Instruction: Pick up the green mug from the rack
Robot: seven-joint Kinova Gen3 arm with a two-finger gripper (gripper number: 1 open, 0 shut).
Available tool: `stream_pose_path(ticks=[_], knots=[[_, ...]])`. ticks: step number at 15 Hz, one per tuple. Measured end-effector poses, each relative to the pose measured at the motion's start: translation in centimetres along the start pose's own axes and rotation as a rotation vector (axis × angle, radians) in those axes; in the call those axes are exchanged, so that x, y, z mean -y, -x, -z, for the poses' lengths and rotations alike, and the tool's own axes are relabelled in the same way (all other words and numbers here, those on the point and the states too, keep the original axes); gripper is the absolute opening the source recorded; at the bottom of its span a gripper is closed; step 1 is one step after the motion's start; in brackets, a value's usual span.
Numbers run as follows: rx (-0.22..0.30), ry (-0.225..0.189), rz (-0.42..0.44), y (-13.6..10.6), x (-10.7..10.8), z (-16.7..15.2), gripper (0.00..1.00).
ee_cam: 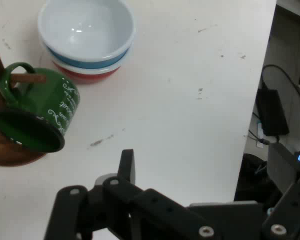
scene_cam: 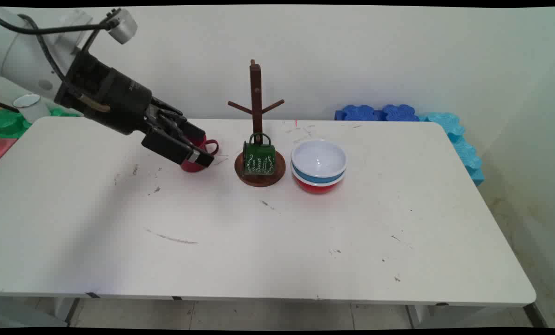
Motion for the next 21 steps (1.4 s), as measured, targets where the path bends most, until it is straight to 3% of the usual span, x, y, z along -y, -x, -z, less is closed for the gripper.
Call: stream_pose_path(ticks=[10,21], knots=[[0.001,-0.039,0.021,0.9,2.2,-1.1,1.00],[-0.027,-0.089,0.074,2.7,6.5,-6.0,1.00]])
